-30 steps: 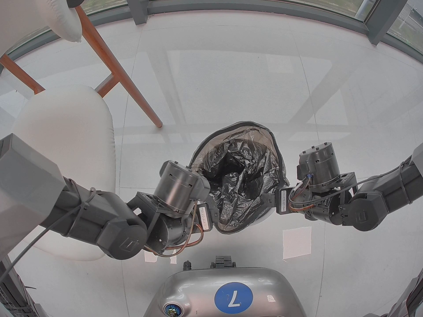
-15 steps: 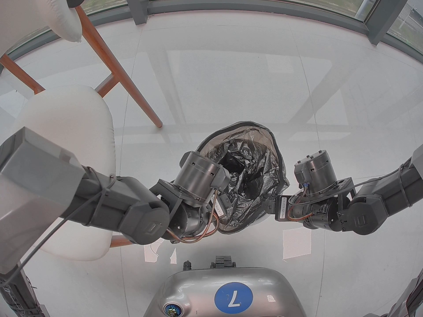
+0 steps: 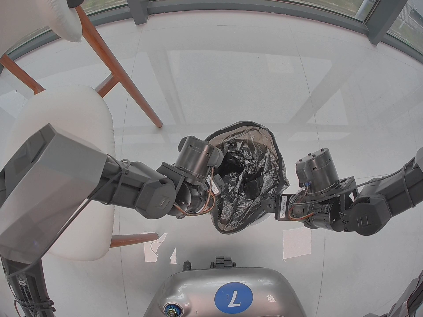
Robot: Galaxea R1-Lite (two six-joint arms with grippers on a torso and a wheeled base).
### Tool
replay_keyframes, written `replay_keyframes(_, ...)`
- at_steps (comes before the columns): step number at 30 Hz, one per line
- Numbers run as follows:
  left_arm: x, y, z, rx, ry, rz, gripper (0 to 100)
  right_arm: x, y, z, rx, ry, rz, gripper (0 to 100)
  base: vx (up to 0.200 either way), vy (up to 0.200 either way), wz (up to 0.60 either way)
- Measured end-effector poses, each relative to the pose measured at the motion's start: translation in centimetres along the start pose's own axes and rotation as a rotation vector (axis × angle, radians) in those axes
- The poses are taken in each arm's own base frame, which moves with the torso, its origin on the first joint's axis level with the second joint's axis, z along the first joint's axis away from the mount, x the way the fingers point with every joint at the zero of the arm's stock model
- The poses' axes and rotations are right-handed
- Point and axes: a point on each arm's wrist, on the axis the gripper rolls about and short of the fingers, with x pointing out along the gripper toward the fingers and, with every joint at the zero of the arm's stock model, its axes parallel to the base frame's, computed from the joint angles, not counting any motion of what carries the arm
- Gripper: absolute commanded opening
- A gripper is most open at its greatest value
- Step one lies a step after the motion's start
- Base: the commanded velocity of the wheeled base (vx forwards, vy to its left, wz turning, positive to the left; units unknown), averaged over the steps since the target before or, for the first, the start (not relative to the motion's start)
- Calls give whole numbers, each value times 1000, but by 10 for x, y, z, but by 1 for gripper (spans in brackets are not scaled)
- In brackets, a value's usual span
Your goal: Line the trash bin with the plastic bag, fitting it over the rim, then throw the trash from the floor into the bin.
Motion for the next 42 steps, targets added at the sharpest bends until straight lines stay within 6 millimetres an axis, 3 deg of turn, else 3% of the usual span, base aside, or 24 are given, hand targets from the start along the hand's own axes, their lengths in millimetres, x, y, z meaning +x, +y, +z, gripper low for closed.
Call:
replay_keyframes(17,5,5,-4,13,21,34,0,-3,0,-1,-2,-1,1,100,0,0,0)
replay_keyframes(29,9,27,-18,69,63,127,0,-3,-2,-2,0,1,-2,100,0,0,0)
replay_keyframes(42,10,27,-16,65,47,133,0,-4,-3,-3,-3,6,-4,100,0,0,0)
